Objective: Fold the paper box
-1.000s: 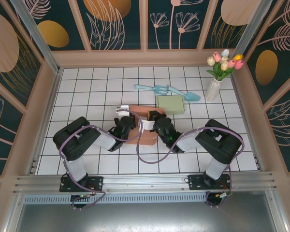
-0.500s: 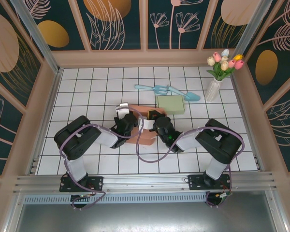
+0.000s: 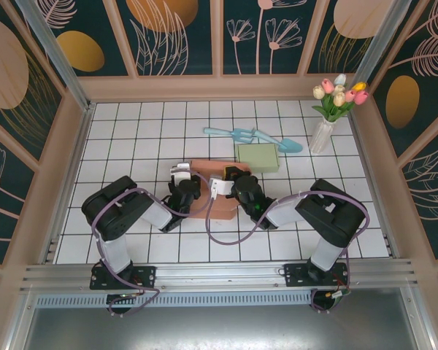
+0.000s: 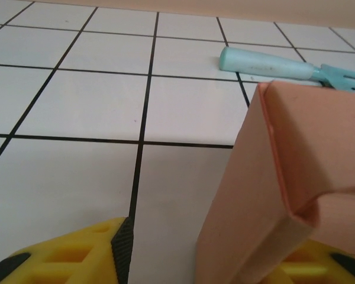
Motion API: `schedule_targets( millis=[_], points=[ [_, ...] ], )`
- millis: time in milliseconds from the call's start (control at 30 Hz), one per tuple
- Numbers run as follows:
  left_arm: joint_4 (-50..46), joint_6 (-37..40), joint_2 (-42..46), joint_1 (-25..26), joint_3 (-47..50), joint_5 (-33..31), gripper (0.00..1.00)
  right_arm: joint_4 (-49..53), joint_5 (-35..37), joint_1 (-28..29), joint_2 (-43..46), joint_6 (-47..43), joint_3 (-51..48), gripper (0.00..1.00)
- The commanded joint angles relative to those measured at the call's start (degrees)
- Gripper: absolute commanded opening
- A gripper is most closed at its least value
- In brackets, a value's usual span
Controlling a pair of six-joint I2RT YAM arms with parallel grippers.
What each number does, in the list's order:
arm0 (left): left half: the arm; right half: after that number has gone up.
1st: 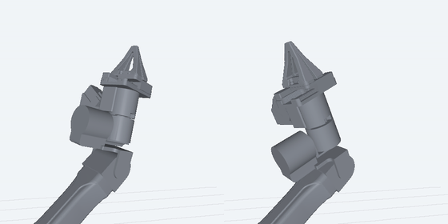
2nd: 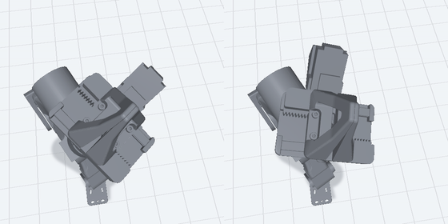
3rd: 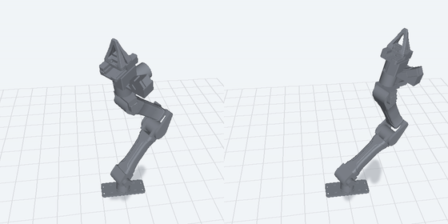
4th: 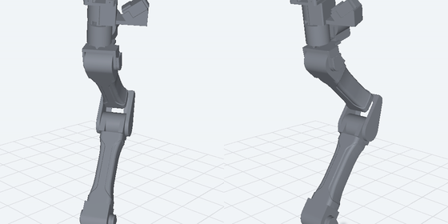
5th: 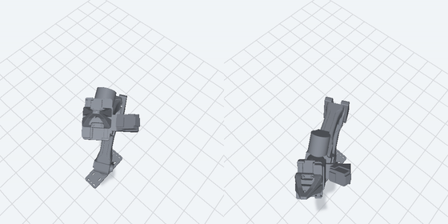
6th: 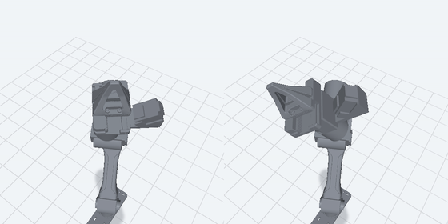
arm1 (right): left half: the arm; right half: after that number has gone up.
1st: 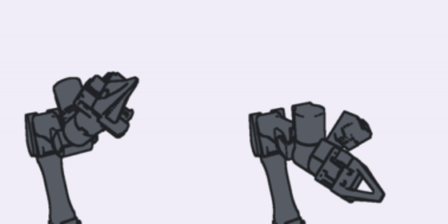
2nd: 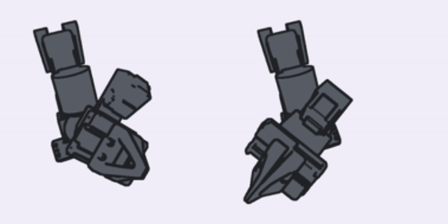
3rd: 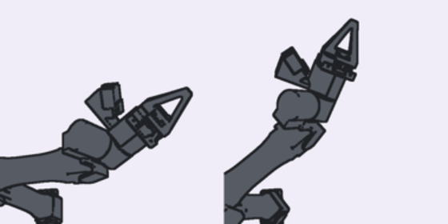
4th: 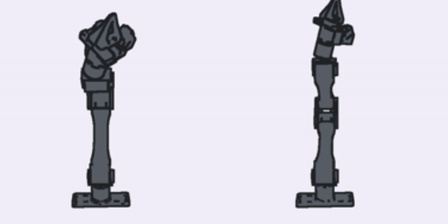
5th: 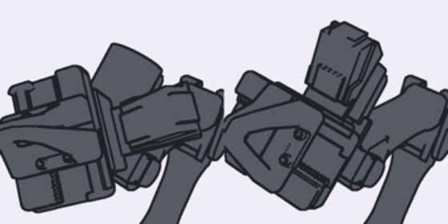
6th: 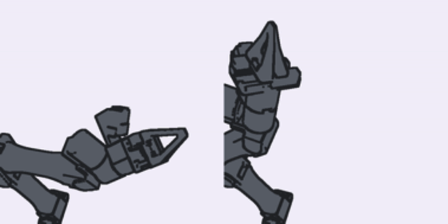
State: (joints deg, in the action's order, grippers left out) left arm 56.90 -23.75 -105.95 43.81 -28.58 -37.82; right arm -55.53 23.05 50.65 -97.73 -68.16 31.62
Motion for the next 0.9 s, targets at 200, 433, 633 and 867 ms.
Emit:
schedule_targets(
  millis=[200,433,633,867],
  points=[
    [-3.05,-0.33,-4.07,-0.66,-4.88,-6.97,0.11,5.63,0.51,-0.44,-2.19,2.95,-0.50,0.00],
    [1.15,0.52,-4.17,-0.67,-1.57,-5.96,0.01,6.20,0.17,-0.69,-0.83,5.45,0.11,0.09],
    [3.92,1.21,-4.28,-0.66,0.76,-6.03,0.00,11.92,-1.93,-0.68,5.14,9.75,0.85,0.24],
    [5.81,0.72,-4.46,-0.68,2.25,-5.67,0.00,22.10,-6.05,-1.14,16.72,14.20,-0.20,0.40]
  ],
)
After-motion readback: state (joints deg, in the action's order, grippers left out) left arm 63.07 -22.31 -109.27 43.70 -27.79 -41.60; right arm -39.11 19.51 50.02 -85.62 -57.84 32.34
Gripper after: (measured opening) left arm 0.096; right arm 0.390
